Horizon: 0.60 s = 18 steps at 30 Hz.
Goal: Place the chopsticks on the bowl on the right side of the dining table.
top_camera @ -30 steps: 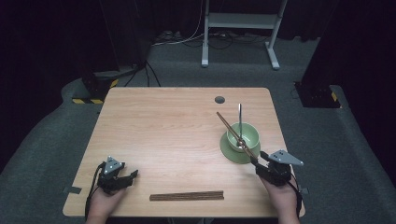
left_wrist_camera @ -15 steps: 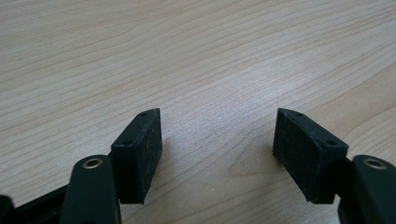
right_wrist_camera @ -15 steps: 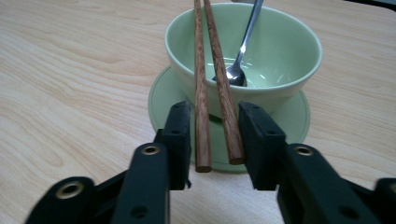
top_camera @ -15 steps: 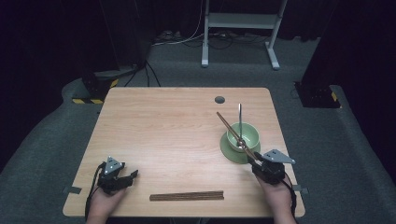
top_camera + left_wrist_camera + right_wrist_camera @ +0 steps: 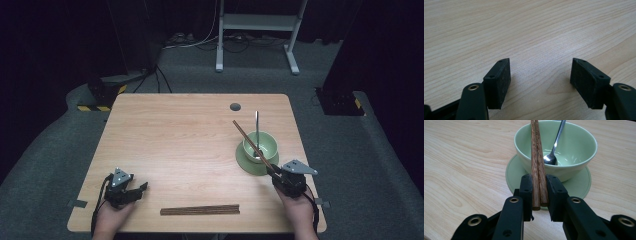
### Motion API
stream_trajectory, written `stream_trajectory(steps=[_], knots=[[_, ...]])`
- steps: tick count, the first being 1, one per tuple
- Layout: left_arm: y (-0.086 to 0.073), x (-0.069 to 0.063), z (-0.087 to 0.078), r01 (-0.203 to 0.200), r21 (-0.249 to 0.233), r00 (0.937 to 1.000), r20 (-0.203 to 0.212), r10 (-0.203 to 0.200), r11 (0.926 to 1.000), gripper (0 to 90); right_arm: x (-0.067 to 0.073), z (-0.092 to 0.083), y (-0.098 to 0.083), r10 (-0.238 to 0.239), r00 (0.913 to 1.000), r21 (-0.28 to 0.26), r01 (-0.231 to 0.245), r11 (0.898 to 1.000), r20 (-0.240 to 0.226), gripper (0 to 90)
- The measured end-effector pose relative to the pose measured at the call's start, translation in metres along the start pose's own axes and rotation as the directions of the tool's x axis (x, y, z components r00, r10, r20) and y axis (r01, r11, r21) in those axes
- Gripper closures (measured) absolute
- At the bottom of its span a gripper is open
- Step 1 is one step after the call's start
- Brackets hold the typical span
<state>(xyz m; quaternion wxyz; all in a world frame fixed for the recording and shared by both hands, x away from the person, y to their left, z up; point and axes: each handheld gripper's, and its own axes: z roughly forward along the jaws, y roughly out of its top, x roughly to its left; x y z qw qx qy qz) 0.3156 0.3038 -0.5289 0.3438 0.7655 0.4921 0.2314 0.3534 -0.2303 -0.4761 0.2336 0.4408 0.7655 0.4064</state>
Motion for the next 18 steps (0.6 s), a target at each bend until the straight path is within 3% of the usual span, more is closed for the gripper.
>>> stream_trajectory(steps=[11, 18], knots=[[0.0003, 0.0008, 0.0002, 0.0, 0.003, 1.0, 0.008, 0.0, 1.0, 33.0, 0.0082, -0.0056, -0.0035, -0.037, 0.9989, 0.009, 0.037, 0.999, -0.029, 76.3], [0.0004, 0.0009, 0.0005, 0.001, 0.001, 0.9999, 0.01, -0.001, 1.0, 33.1, 0.0097, -0.0028, -0.0028, -0.037, 0.9988, 0.009, 0.038, 0.999, -0.032, 76.1]])
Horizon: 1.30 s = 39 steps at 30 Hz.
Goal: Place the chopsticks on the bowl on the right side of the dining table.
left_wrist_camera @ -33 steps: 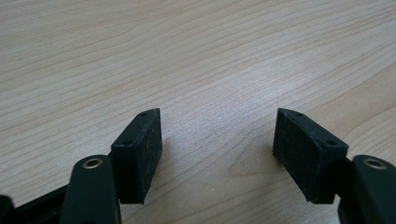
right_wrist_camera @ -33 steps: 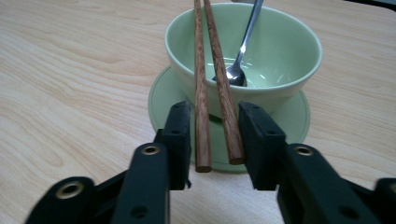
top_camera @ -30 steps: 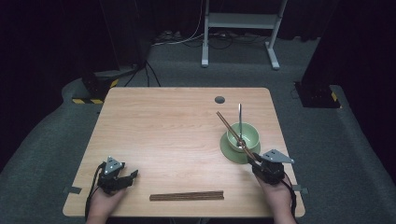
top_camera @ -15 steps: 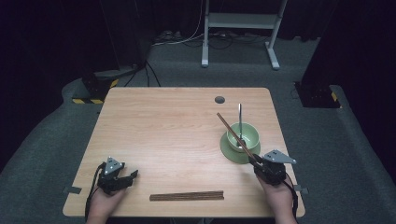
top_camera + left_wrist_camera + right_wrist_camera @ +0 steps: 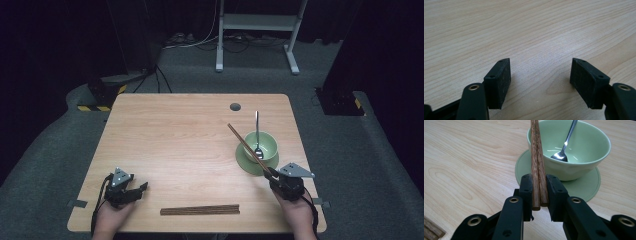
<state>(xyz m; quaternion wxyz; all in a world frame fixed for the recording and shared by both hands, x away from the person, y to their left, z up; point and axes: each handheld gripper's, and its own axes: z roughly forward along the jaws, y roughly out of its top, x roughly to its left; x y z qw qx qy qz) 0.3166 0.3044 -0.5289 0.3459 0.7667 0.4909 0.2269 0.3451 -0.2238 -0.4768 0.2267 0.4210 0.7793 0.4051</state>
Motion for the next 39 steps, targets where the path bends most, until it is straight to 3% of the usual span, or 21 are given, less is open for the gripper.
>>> stream_trajectory(steps=[8, 18, 21, 26, 28, 29, 30, 33, 35, 37, 39], knots=[[0.0, 0.0, 0.0, 0.003, 0.001, 1.0, 0.002, -0.003, 1.0, 33.1, -0.002, 0.001, 0.0, 0.012, 0.9998, -0.002, -0.012, 1.0, 0.014, 74.3], [0.0, 0.0, 0.0, -0.005, 0.001, 1.0, 0.003, 0.005, 1.0, 33.1, -0.002, 0.003, -0.002, 0.022, 0.999, -0.011, -0.021, 1.0, 0.04, 64.5], [0.001, 0.001, 0.002, -0.018, 0.008, 0.9991, 0.038, 0.018, 0.9998, 28.4, -0.004, 0.002, -0.002, 0.037, 0.9977, -0.014, -0.036, 0.999, 0.056, 62.5], [0.003, 0.0, 0.003, -0.018, 0.016, 0.9992, 0.036, 0.018, 0.9997, 27.0, -0.005, -0.001, -0.001, 0.041, 0.9958, -0.024, -0.039, 0.999, 0.081, 59.9], [0.008, -0.001, 0.005, -0.018, 0.038, 0.9994, 0.031, 0.017, 0.9991, 27.4, -0.005, -0.002, -0.001, 0.037, 0.9952, -0.025, -0.035, 0.999, 0.09, 59.7], [0.017, -0.002, 0.006, -0.048, 0.098, 0.9981, 0.044, 0.044, 0.994, 29.1, -0.005, 0.0, -0.002, 0.046, 0.9946, -0.023, -0.044, 0.999, 0.093, 59.6], [0.017, -0.002, 0.006, -0.048, 0.098, 0.9981, 0.044, 0.044, 0.994, 29.4, -0.005, 0.0, -0.002, 0.046, 0.9946, -0.023, -0.044, 0.999, 0.093, 59.6], [0.037, -0.008, 0.013, -0.128, 0.15, 0.9917, 0.032, 0.125, 0.9803, 30.6, -0.005, 0.003, -0.003, 0.038, 0.9942, -0.007, -0.037, 0.999, 0.101, 58.8], [0.042, -0.009, 0.014, -0.129, 0.144, 0.9914, 0.039, 0.125, 0.9811, 30.6, -0.004, 0.003, -0.003, 0.031, 0.9937, -0.006, -0.031, 1.0, 0.107, 58.6], [0.059, -0.014, 0.017, -0.101, 0.103, 0.9924, 0.081, 0.093, 0.9896, 30.0, -0.005, 0.002, -0.003, 0.037, 0.9926, -0.008, -0.037, 0.999, 0.115, 58.3], [0.07, -0.021, 0.017, -0.091, 0.072, 0.9916, 0.098, 0.084, 0.9932, 29.6, -0.005, 0.002, -0.004, 0.04, 0.9916, -0.009, -0.039, 0.999, 0.123, 58.1]])
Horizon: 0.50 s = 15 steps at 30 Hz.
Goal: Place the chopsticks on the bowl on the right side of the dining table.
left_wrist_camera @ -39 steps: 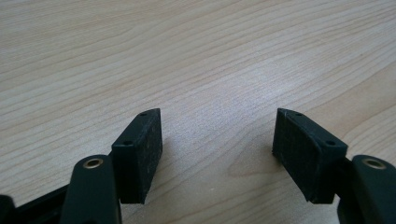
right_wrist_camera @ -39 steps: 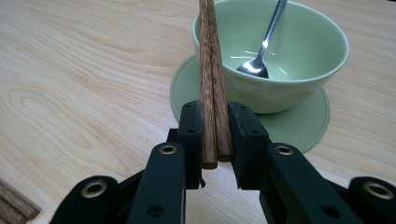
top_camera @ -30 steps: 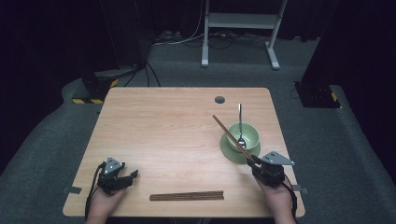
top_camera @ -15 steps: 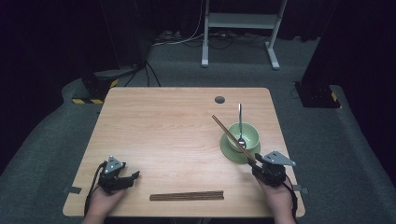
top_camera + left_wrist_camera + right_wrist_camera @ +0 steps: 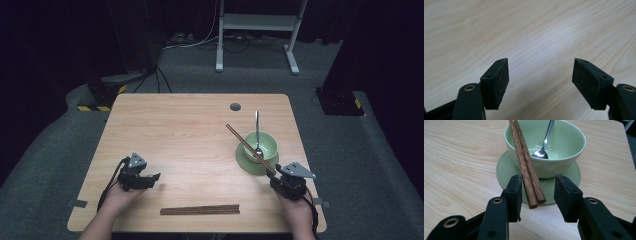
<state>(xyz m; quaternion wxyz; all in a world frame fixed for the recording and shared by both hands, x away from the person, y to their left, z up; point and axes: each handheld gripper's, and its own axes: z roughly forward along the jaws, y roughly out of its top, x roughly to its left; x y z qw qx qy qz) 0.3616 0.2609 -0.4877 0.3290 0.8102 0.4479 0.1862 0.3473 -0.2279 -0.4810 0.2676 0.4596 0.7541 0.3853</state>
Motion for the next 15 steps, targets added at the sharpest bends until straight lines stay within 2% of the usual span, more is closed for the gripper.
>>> stream_trajectory(steps=[3, 4, 5, 8, 10, 11, 12, 14, 15], knots=[[0.015, -0.009, 0.001, -0.005, -0.039, 0.9998, 0.019, 0.006, 0.9992, 29.1, 0.0, -0.001, 0.0, 0.003, 0.9999, -0.003, -0.003, 1.0, 0.014, 58.0], [0.015, -0.009, 0.001, -0.005, -0.039, 0.9998, 0.019, 0.006, 0.9992, 28.7, 0.0, -0.001, 0.0, 0.004, 0.9999, -0.007, -0.004, 1.0, 0.016, 57.9], [0.023, -0.016, 0.004, -0.009, -0.055, 0.9996, 0.028, 0.01, 0.9985, 28.2, 0.0, -0.001, 0.001, 0.007, 0.9998, -0.009, -0.006, 1.0, 0.018, 58.0], [0.036, -0.022, 0.013, 0.002, -0.089, 0.9992, 0.039, 0.001, 0.996, 27.1, 0.002, -0.001, 0.001, 0.008, 0.9998, -0.013, -0.007, 1.0, 0.018, 58.0], [0.044, -0.026, 0.019, 0.033, -0.147, 0.9988, 0.041, -0.027, 0.9885, 27.4, 0.003, 0.0, 0.001, 0.005, 0.9999, -0.015, -0.004, 1.0, 0.015, 56.6], [0.044, -0.026, 0.019, 0.033, -0.147, 0.9988, 0.041, -0.027, 0.9885, 27.6, 0.003, 0.0, 0.001, 0.005, 0.9999, -0.015, -0.004, 1.0, 0.015, 56.6], [0.053, -0.029, 0.027, 0.064, -0.185, 0.9968, 0.059, -0.054, 0.9807, 27.1, 0.006, 0.0, 0.002, 0.001, 0.9997, -0.017, 0.0, 1.0, 0.023, 54.9], [0.062, -0.035, 0.038, 0.08, -0.21, 0.9947, 0.08, -0.065, 0.9743, 24.9, 0.007, 0.002, 0.002, -0.002, 0.9994, -0.013, 0.002, 1.0, 0.035, 53.1], [0.062, -0.035, 0.038, 0.08, -0.21, 0.9947, 0.08, -0.065, 0.9743, 24.0, 0.007, 0.002, 0.002, -0.002, 0.9994, -0.013, 0.002, 1.0, 0.035, 53.1]])
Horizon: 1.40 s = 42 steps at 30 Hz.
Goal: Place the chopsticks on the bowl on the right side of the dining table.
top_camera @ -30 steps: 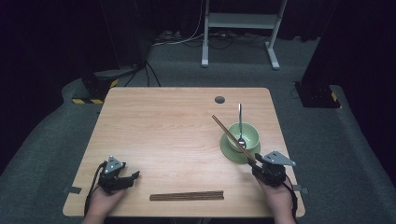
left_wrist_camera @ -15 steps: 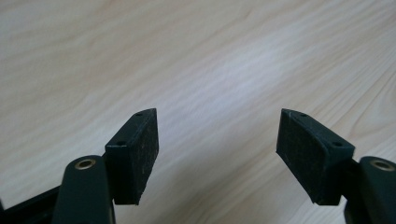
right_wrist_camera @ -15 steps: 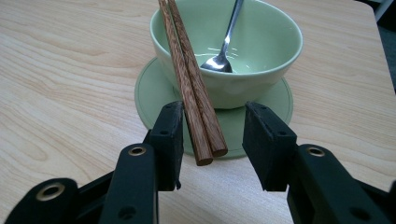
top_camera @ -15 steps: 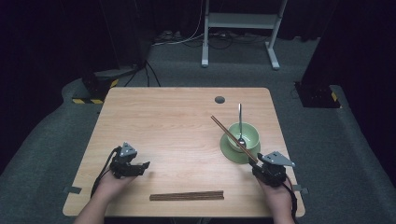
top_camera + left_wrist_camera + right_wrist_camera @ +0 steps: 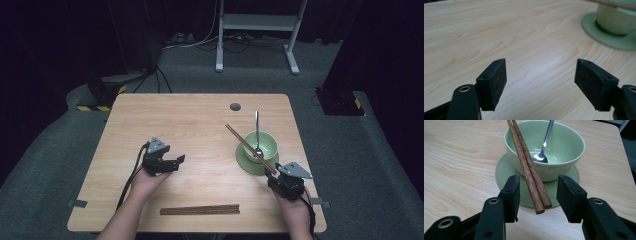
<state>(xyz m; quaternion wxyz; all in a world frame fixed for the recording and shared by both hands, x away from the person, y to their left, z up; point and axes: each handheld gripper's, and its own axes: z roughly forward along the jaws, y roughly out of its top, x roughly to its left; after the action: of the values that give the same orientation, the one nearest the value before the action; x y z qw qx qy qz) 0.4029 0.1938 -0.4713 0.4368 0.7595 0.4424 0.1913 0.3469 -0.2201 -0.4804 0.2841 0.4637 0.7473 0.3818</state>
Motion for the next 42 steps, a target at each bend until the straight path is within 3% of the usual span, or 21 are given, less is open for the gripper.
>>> stream_trajectory(steps=[1, 4, 5, 7, 9, 10, 11, 14, 20, 26, 29, 32, 36, 42], knots=[[0.006, -0.007, 0.014, 0.003, -0.006, 0.9998, 0.021, -0.003, 1.0, 22.9, 0.001, 0.002, 0.0, 0.0, 0.9999, 0.009, 0.0, 1.0, 0.017, 51.2], [0.012, -0.013, 0.027, 0.002, 0.006, 0.9987, 0.05, -0.002, 1.0, 20.6, 0.0, 0.002, 0.0, 0.005, 0.9994, 0.012, -0.005, 1.0, 0.033, 50.9], [0.018, -0.02, 0.037, 0.011, 0.019, 0.9957, 0.092, -0.013, 0.9998, 20.2, -0.002, 0.0, 0.001, 0.017, 0.9989, 0.013, -0.017, 1.0, 0.045, 50.5], [0.022, -0.025, 0.041, 0.01, 0.019, 0.9945, 0.104, -0.012, 0.9998, 19.8, -0.007, -0.004, 0.003, 0.027, 0.9981, 0.013, -0.028, 1.0, 0.055, 50.4], [0.029, -0.037, 0.048, -0.03, 0.008, 0.993, 0.114, 0.028, 0.9995, 20.0, -0.011, -0.006, 0.005, 0.033, 0.998, 0.015, -0.033, 0.999, 0.054, 50.4], [0.029, -0.037, 0.048, -0.03, 0.008, 0.993, 0.114, 0.028, 0.9995, 20.7, -0.011, -0.006, 0.005, 0.033, 0.998, 0.015, -0.033, 0.999, 0.054, 50.4], [0.031, -0.045, 0.053, -0.067, 0.003, 0.9933, 0.095, 0.067, 0.9977, 21.5, -0.014, -0.006, 0.006, 0.043, 0.9974, 0.021, -0.045, 0.999, 0.058, 50.4], [0.033, -0.053, 0.063, -0.083, 0.008, 0.9938, 0.074, 0.083, 0.9965, 23.0, -0.015, -0.005, 0.008, 0.001, 0.9969, 0.045, -0.005, 0.999, 0.078, 50.0], [0.039, -0.065, 0.087, -0.118, 0.001, 0.993, 0.009, 0.118, 0.993, 26.4, -0.029, 0.001, 0.008, 0.039, 0.9979, 0.052, -0.041, 0.998, 0.052, 50.1], [0.049, -0.069, 0.102, -0.109, -0.011, 0.9941, 0.007, 0.109, 0.994, 25.5, -0.036, 0.009, 0.009, 0.046, 0.9974, 0.04, -0.048, 0.998, 0.055, 50.9], [0.055, -0.071, 0.109, -0.117, -0.001, 0.9929, -0.02, 0.117, 0.9931, 25.9, -0.041, 0.013, 0.009, 0.048, 0.9964, 0.04, -0.051, 0.998, 0.069, 51.2], [0.056, -0.072, 0.113, -0.102, 0.007, 0.9944, -0.027, 0.103, 0.9947, 26.6, -0.049, 0.016, 0.01, 0.059, 0.9951, 0.044, -0.062, 0.997, 0.08, 51.2], [0.054, -0.076, 0.118, -0.12, 0.02, 0.9917, -0.044, 0.121, 0.9926, 26.2, -0.057, 0.019, 0.011, 0.058, 0.9947, 0.045, -0.062, 0.997, 0.084, 50.9], [0.052, -0.078, 0.123, -0.085, -0.007, 0.9955, -0.042, 0.085, 0.9963, 26.1, -0.068, 0.027, 0.017, 0.054, 0.9942, 0.064, -0.06, 0.996, 0.093, 51.9]])
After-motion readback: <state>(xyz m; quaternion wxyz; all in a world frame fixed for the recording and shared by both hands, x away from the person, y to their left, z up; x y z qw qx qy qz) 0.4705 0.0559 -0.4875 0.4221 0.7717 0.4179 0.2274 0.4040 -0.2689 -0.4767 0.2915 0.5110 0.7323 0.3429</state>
